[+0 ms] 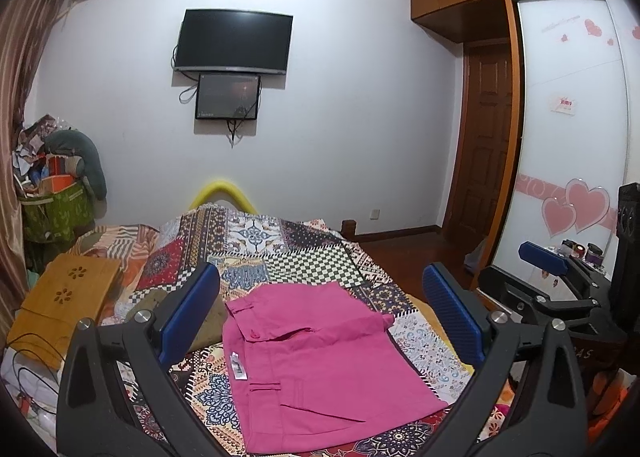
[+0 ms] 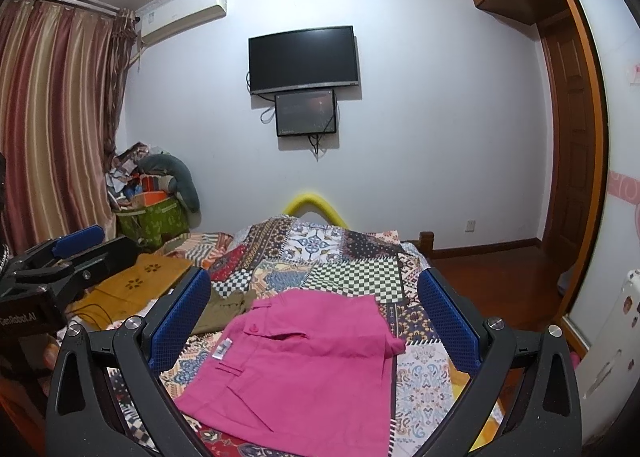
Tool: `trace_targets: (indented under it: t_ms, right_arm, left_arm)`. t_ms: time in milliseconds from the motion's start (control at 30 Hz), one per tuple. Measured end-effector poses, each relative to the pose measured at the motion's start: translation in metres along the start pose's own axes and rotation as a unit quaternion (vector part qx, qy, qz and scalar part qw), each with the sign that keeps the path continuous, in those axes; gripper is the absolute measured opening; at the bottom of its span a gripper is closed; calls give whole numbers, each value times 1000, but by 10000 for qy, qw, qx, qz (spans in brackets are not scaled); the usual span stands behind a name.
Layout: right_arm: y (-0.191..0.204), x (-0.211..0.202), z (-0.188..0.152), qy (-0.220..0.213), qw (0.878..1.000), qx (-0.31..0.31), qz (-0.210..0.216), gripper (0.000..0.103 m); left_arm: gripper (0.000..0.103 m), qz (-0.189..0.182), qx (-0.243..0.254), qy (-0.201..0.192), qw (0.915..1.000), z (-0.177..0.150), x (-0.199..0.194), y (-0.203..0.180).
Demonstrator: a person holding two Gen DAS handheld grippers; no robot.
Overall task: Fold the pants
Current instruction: 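Move both grippers down toward the waistband of the pink pants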
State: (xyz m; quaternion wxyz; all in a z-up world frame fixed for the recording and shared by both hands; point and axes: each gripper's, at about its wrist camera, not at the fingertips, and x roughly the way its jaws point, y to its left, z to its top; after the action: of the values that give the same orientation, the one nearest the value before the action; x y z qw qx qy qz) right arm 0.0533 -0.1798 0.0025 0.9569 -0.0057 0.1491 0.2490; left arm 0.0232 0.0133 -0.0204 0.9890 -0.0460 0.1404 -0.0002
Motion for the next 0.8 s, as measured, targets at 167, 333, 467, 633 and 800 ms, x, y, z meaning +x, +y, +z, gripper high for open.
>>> trace_targets:
  t_ms: [167, 333, 467, 633, 800]
  right_arm:
    - [-13, 27, -15, 395, 9992, 80, -82, 103]
    - [-29, 50, -32, 798, 9963, 224, -219, 103]
    - [-45, 67, -42, 1115, 9926, 351, -339, 103]
    - [-67, 94, -59, 1540, 9858, 391, -540, 103]
    - [-84, 121, -73, 1881, 9797, 275, -635, 103]
  left_arm:
    - [103, 216, -64, 349, 9991, -10, 30, 10]
    - [103, 203, -333, 977, 9945, -26, 75, 32]
    - [103, 424, -418, 1414, 9882, -45, 110, 49]
    - [89, 654, -219, 1938, 9786, -69, 154, 64]
    - [82, 548, -245, 2423, 9683, -89, 192, 82]
